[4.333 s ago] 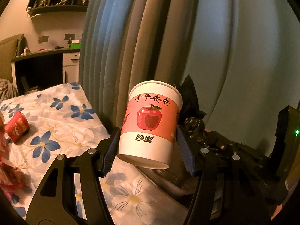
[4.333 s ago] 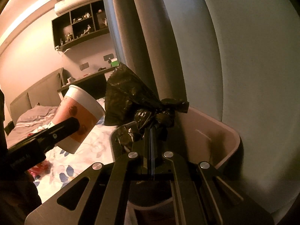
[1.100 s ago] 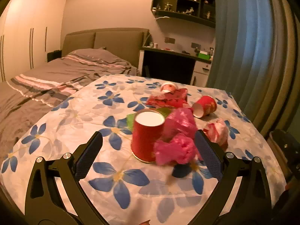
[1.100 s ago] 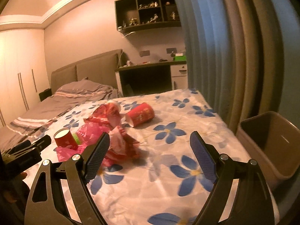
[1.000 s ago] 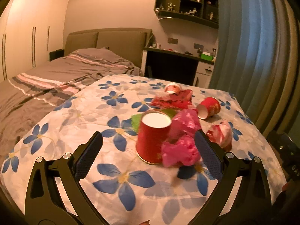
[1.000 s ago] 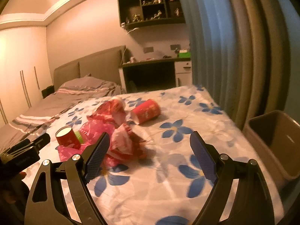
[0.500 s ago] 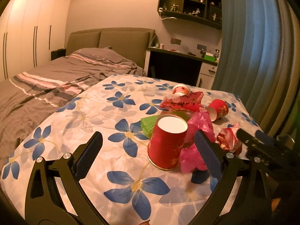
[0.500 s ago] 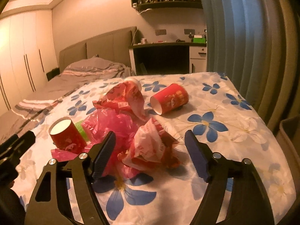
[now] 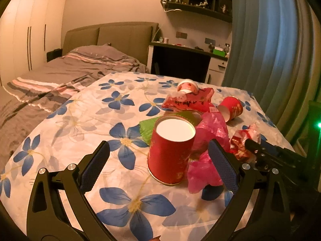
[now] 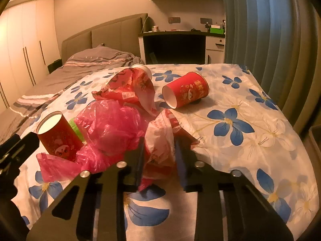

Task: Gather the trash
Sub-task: 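Close the right gripper on the red-and-white paper wrapper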

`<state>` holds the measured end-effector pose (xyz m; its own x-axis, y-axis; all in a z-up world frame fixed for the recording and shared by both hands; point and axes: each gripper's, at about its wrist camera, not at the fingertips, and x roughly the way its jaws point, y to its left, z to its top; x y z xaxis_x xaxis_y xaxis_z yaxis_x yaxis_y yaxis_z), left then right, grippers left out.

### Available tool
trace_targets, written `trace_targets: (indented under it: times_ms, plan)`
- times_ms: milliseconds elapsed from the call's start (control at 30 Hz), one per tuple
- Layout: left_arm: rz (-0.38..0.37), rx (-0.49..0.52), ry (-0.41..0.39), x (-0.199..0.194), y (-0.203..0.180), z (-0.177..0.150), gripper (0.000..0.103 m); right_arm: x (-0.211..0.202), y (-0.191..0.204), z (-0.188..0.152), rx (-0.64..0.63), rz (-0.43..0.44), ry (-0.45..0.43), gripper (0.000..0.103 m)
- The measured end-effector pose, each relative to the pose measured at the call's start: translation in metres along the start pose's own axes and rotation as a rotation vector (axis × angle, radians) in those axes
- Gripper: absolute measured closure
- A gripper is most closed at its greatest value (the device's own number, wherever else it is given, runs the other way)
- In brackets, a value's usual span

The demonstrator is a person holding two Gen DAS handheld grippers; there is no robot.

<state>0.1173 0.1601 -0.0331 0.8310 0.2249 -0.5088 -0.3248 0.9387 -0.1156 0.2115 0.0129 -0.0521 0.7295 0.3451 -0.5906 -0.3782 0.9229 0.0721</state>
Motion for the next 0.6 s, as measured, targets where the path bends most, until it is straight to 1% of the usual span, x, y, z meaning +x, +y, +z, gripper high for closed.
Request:
trace_targets:
  times_ms: [133, 367, 500, 600]
  plan:
    - [-0.001, 0.005, 0.007, 0.005, -0.001, 0.0, 0.007, -0.009, -0.01, 0.0, 0.031, -0.004, -0.015, 0.08]
    - [-0.023, 0.012, 0.021, 0.017, -0.006, 0.003, 0.007, -0.045, -0.033, -0.001, 0.078, -0.008, -0.093, 0.08]
    - [-0.032, 0.028, 0.031, 0.024, -0.01, 0.003, 0.007, -0.058, -0.041, -0.005, 0.093, 0.004, -0.107, 0.08]
    - [-0.063, 0.022, 0.059, 0.032, -0.01, 0.003, 0.011, -0.063, -0.044, -0.008, 0.101, 0.016, -0.107, 0.08]
